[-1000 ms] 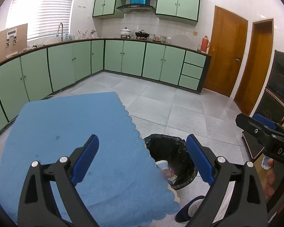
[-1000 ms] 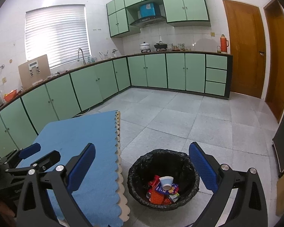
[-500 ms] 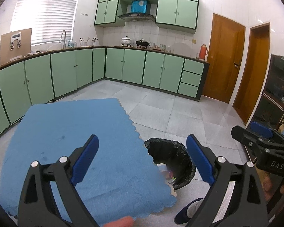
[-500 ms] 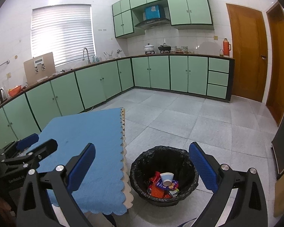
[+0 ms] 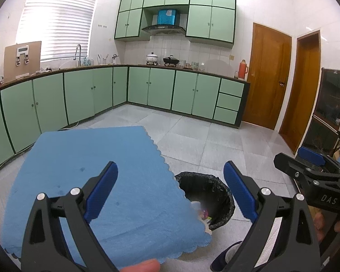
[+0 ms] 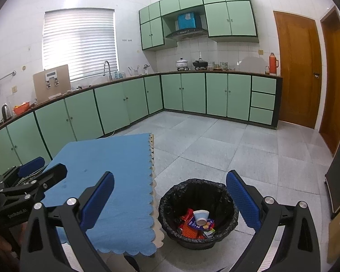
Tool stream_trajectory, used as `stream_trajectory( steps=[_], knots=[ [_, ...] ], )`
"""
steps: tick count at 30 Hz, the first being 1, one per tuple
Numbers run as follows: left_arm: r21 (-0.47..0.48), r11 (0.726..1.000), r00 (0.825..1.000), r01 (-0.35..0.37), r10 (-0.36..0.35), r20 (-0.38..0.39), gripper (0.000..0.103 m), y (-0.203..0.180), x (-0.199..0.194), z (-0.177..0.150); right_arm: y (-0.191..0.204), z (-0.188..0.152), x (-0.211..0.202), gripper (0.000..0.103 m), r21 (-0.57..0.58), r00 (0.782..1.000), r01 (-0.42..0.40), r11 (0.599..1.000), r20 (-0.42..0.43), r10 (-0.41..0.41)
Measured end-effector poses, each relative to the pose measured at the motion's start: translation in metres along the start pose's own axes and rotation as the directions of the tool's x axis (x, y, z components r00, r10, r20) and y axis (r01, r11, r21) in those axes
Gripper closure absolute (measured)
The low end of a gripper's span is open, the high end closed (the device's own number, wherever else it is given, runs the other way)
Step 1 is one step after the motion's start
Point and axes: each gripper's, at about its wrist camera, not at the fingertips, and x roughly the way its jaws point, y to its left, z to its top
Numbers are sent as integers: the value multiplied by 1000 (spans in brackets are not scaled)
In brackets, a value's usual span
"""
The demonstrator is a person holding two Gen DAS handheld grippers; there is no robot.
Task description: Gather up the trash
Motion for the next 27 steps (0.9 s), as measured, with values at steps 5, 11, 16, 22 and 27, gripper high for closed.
stream_trajectory(
  steps=[5, 11, 16, 22, 27],
  knots=[
    [2, 1000, 1000, -3, 3, 6, 11, -5, -3, -4, 2, 1, -3, 6, -10, 1000, 0, 1000, 8, 0],
    [3, 1000, 1000, -4, 4, 11, 11, -5, -5, -5, 6, 1, -5, 6, -12, 1000, -3, 1000, 14, 3],
    [2, 1000, 1000, -4, 4, 15, 11, -5, -7, -6, 9, 1, -7, 6, -18, 1000, -5, 1000, 16, 5],
    [0, 1000, 1000, -5, 5, 15, 11, -4, -8, -6, 10, 1, -7, 6, -19, 1000, -5, 1000, 16, 5],
    [1, 1000, 1000, -4, 4, 14, 11, -4, -7, -6, 11, 1, -7, 6, -18, 1000, -4, 1000, 17, 4]
  ],
)
